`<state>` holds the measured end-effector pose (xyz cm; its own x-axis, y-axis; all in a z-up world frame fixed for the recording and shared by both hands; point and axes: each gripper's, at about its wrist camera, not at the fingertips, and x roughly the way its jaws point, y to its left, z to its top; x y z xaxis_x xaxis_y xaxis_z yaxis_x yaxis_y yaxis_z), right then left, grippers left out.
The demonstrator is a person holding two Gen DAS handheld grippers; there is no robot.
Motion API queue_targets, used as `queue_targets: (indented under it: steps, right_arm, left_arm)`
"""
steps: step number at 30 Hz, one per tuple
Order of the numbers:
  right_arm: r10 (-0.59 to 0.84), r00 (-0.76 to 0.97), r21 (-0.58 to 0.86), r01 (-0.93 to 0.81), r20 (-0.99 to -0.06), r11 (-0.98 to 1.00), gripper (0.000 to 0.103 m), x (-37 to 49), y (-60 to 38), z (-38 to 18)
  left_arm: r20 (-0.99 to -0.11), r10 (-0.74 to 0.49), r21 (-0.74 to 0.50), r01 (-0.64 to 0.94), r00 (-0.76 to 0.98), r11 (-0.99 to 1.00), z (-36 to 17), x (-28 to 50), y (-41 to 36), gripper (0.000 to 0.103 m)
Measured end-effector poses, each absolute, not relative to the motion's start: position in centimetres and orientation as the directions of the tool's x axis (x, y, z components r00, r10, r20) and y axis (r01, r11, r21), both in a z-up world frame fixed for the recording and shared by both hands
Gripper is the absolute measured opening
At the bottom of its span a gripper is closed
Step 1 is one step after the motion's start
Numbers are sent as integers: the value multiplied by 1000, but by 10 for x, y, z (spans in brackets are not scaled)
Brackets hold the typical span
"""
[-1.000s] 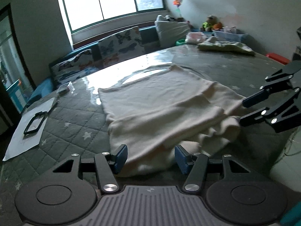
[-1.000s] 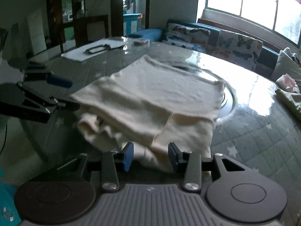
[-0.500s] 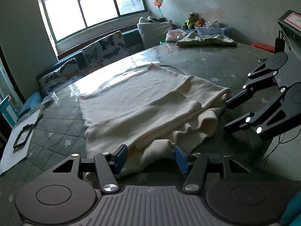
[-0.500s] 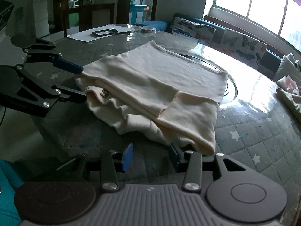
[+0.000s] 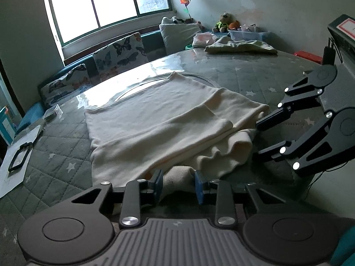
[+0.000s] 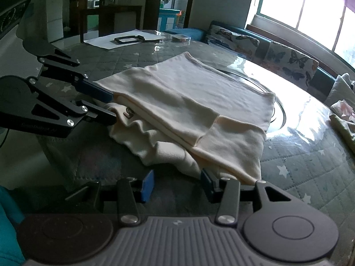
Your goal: Fold clothes
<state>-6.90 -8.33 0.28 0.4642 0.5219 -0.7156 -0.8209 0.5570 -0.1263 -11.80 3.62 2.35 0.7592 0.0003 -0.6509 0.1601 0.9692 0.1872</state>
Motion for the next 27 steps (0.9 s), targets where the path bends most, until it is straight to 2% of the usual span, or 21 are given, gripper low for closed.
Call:
queue_targets:
  steps: [4, 5, 8, 15, 16, 18, 21, 24, 27]
  right_arm:
    - [523, 461, -118, -819, -717, 561, 52, -69, -84, 2]
    - [523, 461, -116, -819, -717, 562, 52, -69, -85, 2]
    - [524, 459, -112, -818, -717, 564, 52, -69, -85, 2]
    - [524, 464, -119, -818, -715, 562, 54, -68, -83, 2]
    - [524, 465, -121, -819, -714, 561, 55, -68, -83, 2]
    - [525, 467, -124, -819, -712, 560, 56, -67, -83, 1]
    - [526, 474, -132, -818, -706, 560, 56, -66, -82, 1]
    - [529, 479, -141, -819, -700, 555, 56, -65, -81, 0]
    - [536, 478, -148, -826, -696, 544, 56, -64, -79, 0]
  left_arm:
    - [-650, 3, 181, 151, 760, 972, 26, -119, 37, 39]
    - [-650, 4, 179, 148, 760, 973, 27, -119, 37, 45]
    - [-653, 10, 177, 140, 757, 974, 27, -119, 38, 52]
    - [-648, 7, 183, 147, 762, 972, 27, -120, 37, 51]
    - [-646, 5, 184, 149, 763, 972, 27, -120, 37, 49]
    - [-650, -4, 177, 157, 760, 972, 26, -118, 37, 30]
    - [-644, -18, 167, 164, 765, 972, 28, -115, 36, 14]
    - [-621, -21, 165, 157, 783, 974, 36, -113, 38, 8]
    - [-601, -17, 159, 141, 799, 977, 44, -107, 43, 6]
